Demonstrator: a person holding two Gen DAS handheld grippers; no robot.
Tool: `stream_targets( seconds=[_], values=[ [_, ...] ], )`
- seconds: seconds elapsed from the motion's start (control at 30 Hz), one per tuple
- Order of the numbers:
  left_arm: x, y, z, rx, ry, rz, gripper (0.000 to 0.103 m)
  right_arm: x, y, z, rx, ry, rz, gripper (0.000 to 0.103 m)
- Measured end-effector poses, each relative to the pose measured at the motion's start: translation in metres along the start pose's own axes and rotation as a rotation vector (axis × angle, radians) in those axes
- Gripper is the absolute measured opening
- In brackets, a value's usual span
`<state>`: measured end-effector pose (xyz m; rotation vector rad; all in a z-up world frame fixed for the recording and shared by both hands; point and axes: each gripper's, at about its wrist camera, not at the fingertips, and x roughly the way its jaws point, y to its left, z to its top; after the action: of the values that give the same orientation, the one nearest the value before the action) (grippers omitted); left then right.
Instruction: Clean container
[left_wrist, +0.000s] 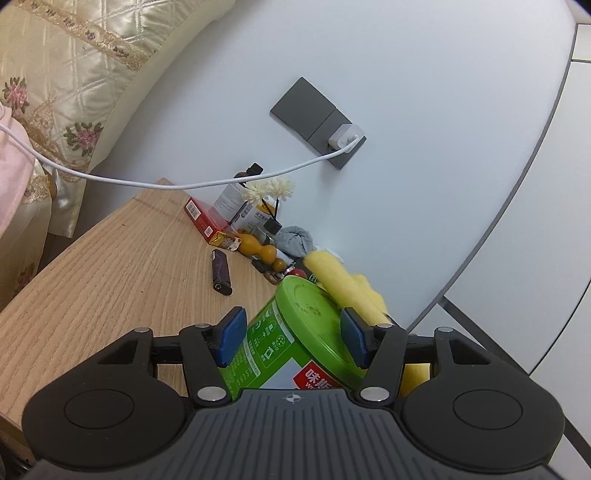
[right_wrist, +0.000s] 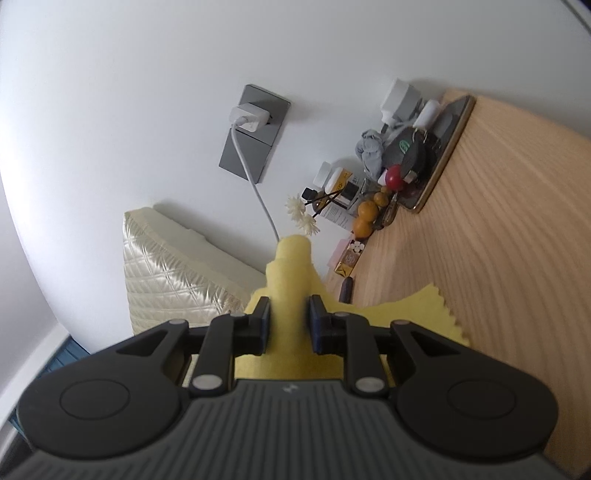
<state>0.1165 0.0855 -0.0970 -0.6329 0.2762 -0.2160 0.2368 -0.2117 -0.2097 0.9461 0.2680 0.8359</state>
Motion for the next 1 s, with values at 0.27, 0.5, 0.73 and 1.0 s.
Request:
stream_targets(
  seconds=[0.27, 0.5, 0.73, 1.0],
  values=[
    [-0.001, -0.004, -0.004, 0.013, -0.017, 0.013, 0.062, -0.015, -0.002, -0.004, -0.004, 0.02, 0.018, 0.023],
    [-0.002, -0.003, -0.004, 0.01, -0.016, 0.01, 0.062, -0.022, 0.0, -0.006, 0.003, 0.023, 0.019, 0.024],
    [-0.004, -0.002, -0.003, -0.009, -0.026, 0.005, 0.061, -0.011, -0.004, 0.001, 0.025, 0.007, 0.012, 0.023],
    [-0.027, -0.016, -0.013, 0.005, -0.085, 0.027, 0.062, -0.003, -0.006, 0.003, 0.028, 0.001, 0.009, 0.023]
  ],
)
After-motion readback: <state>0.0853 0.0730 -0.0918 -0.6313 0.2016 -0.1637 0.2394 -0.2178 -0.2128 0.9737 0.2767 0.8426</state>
